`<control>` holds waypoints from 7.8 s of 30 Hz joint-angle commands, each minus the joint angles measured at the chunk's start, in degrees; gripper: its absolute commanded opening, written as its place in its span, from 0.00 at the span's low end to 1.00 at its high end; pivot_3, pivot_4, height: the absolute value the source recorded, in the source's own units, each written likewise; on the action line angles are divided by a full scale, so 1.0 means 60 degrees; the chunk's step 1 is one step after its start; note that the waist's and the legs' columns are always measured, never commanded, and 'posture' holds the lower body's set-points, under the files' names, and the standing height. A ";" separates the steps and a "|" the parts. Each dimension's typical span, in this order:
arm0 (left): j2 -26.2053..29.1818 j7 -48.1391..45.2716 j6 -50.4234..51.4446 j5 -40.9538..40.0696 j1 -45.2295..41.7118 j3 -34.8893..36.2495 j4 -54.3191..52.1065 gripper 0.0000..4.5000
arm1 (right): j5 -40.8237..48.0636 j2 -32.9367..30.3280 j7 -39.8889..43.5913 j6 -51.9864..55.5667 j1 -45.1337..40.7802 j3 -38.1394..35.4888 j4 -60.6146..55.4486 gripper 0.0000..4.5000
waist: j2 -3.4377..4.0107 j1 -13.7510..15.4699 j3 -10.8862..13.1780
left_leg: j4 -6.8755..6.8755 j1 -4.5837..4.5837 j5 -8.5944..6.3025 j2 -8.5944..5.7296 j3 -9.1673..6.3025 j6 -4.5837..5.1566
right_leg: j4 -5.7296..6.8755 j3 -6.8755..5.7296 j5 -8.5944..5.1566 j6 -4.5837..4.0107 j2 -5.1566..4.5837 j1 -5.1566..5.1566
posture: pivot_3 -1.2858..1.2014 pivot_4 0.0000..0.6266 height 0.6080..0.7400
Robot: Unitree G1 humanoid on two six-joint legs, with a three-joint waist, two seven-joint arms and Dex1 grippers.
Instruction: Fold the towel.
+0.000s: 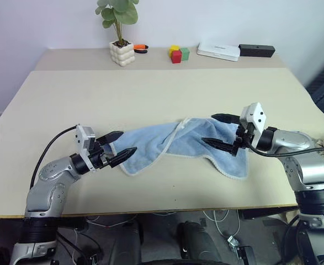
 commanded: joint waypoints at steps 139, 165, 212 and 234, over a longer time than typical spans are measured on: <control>0.3635 -0.3551 0.1129 -0.0803 0.1396 0.1138 -0.0791 0.00 | -0.2519 0.1321 -0.3899 0.2989 -0.2664 0.0345 0.4859 0.01 | 0.0000 -0.0058 -0.0007 | -0.0011 0.0003 -0.0004 0.0009 0.0012 0.0009 | 0.0024 0.0005 -0.0047 -0.0032 0.0001 -0.0021 | 0.52 0.24 1.00; 0.1634 0.2608 -0.5851 0.3595 -1.0338 0.0572 1.1942 0.00 | -0.2897 0.1736 -0.6964 -0.4526 -0.7278 -0.1221 0.8794 0.01 | 0.0026 -0.0110 0.0022 | -0.0024 -0.0116 0.0001 -0.0001 0.0010 0.0007 | 0.0030 0.0007 -0.0004 0.0045 0.0013 -0.0146 | 0.52 0.24 1.00; 0.3167 -0.4882 -0.1992 0.0412 -0.2683 0.2396 0.6675 0.00 | -0.1023 0.0189 -0.2825 -0.3172 0.1741 -0.1665 0.0211 0.01 | 0.0015 0.0001 0.0011 | 0.0006 0.0000 0.0017 0.0007 0.0013 -0.0021 | 0.0069 -0.0006 -0.0030 0.0009 0.0002 -0.0023 | 0.52 0.24 1.00; 0.2401 -0.3578 -0.5314 0.2681 -0.6313 0.1301 1.1691 0.00 | -0.3091 0.0720 -0.3641 -0.4181 -0.0577 -0.0117 0.2965 0.01 | 0.0015 -0.0042 0.0011 | 0.0004 -0.0003 0.0017 0.0005 0.0014 -0.0020 | 0.0072 -0.0006 -0.0011 0.0044 0.0008 -0.0024 | 0.52 0.24 1.00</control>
